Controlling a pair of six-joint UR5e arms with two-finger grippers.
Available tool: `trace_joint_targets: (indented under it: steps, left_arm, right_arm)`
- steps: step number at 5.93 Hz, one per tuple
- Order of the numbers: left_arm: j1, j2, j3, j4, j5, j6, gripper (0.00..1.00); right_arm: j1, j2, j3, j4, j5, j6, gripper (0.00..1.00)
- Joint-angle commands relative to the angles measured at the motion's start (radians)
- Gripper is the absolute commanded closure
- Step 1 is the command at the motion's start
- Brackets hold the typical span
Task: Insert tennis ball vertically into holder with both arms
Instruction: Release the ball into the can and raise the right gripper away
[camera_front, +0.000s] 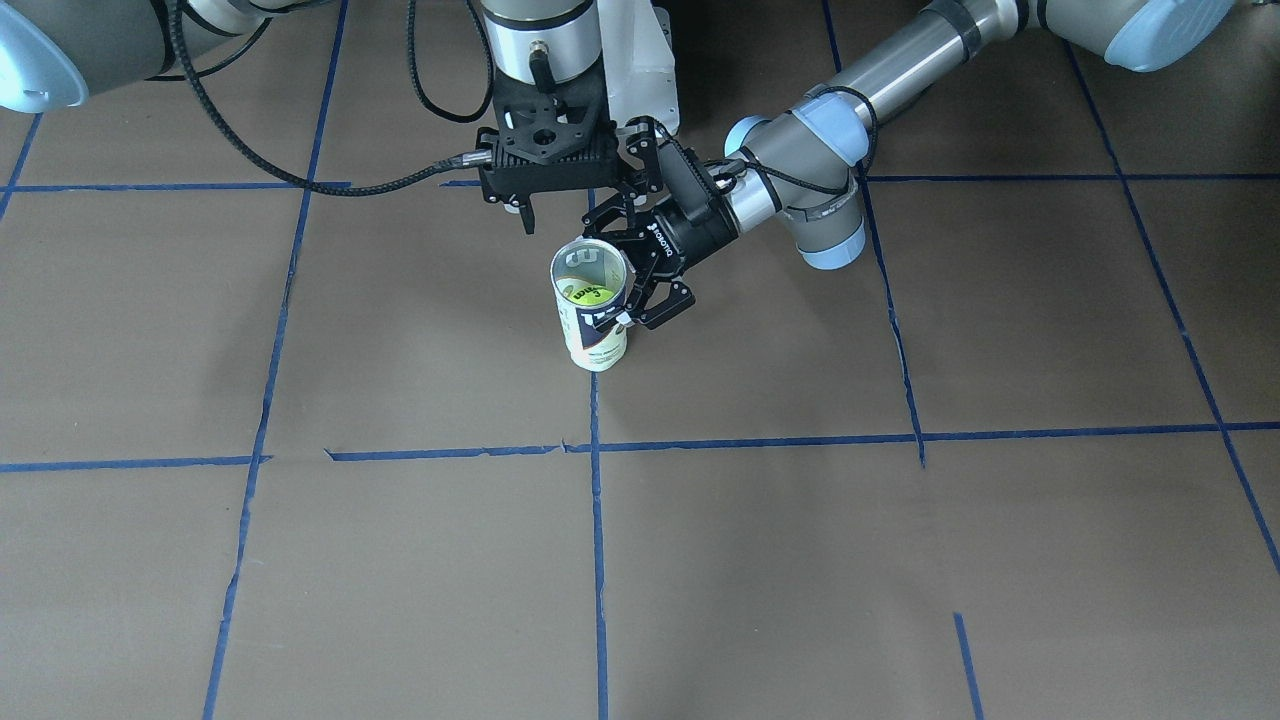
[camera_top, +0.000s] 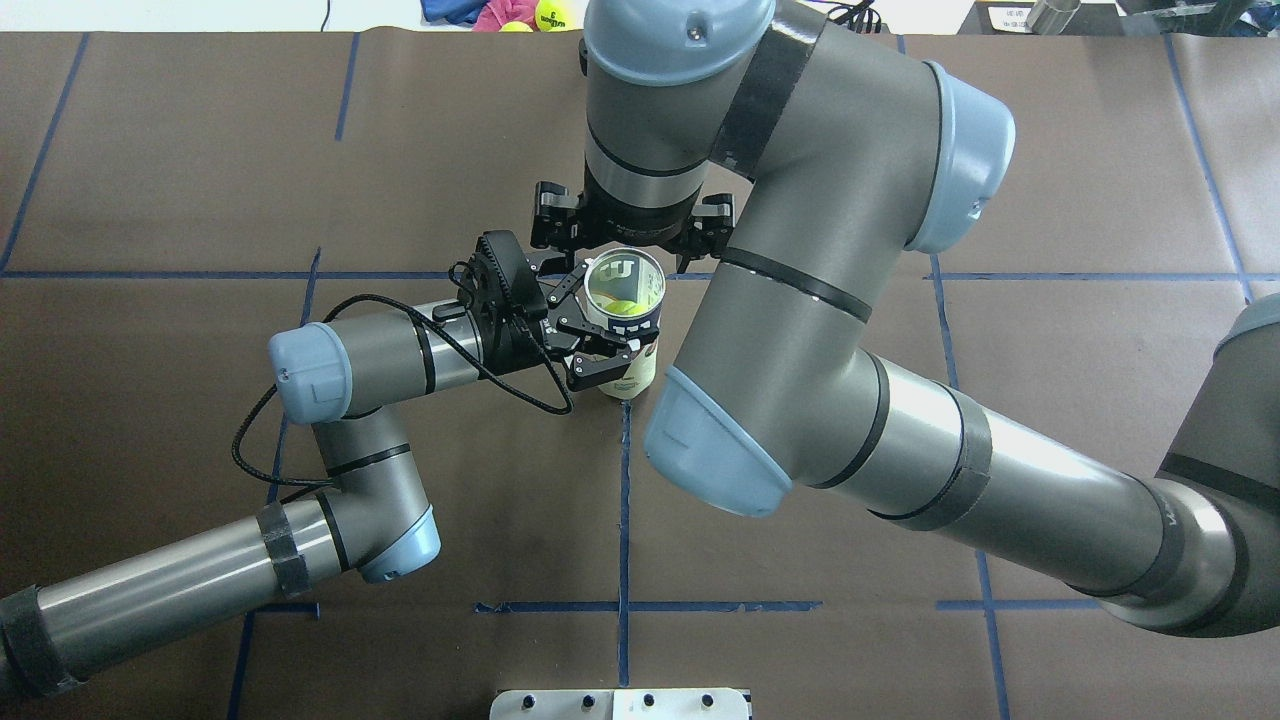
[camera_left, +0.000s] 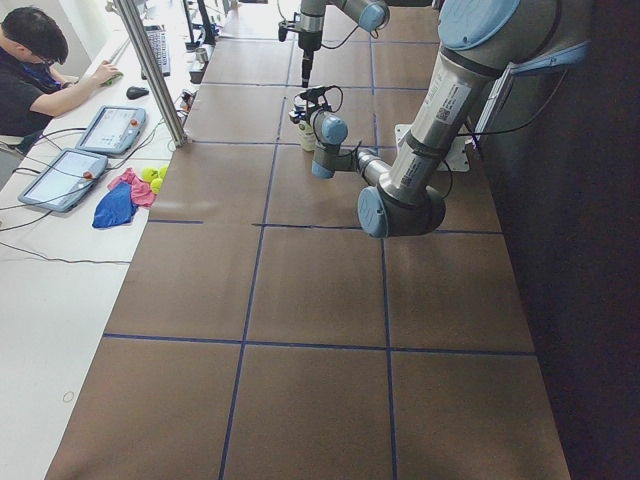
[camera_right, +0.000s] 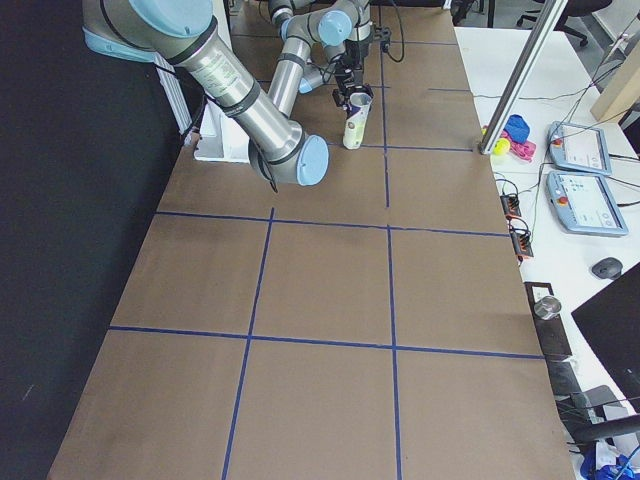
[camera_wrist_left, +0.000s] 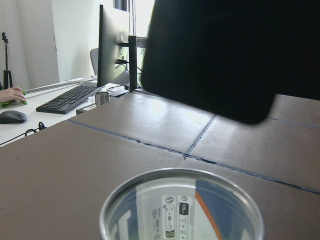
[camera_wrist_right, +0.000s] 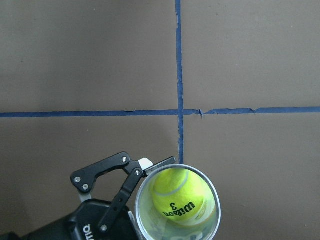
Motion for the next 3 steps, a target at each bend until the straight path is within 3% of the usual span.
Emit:
trace_joint_targets:
  steps: [1, 3]
  left_arm:
    - [-0.009, 0.002, -0.035, -0.004, 0.000, -0.003, 0.09]
    - [-0.012, 0.007, -0.089, 0.002, 0.000, -0.003, 0.04]
  right_arm:
    - [0.125, -0.109, 0.040, 0.002, 0.099, -0.185, 0.00]
    - [0.258, -0.239, 0.055, 0.006, 0.159, -0.430, 0.00]
